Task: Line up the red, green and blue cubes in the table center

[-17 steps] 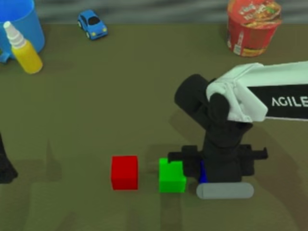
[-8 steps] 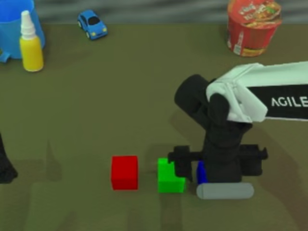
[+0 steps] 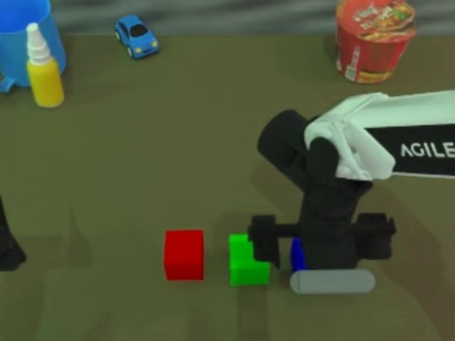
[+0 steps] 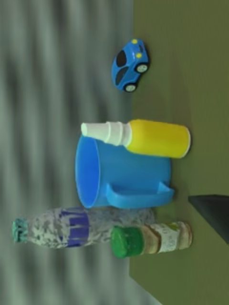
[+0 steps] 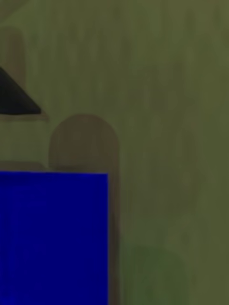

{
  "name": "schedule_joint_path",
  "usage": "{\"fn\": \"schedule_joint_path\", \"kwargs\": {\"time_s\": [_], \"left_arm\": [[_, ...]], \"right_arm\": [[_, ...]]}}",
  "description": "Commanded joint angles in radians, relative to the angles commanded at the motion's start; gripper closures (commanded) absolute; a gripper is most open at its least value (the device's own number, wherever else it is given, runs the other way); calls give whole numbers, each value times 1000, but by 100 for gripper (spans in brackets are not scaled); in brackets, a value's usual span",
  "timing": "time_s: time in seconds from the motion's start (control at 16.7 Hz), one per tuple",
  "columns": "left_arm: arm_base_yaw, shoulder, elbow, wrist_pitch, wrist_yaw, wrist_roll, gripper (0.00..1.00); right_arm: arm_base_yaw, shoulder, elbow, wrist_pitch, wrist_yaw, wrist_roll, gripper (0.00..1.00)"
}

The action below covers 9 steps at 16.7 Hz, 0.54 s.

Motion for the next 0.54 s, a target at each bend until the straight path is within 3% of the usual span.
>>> {"fn": "schedule_joint_path", "kwargs": {"time_s": [0.54], "left_arm": [[0,0,0,0,0,0,0]], "right_arm": [[7,-95,158,-254,0,-4,0]]}}
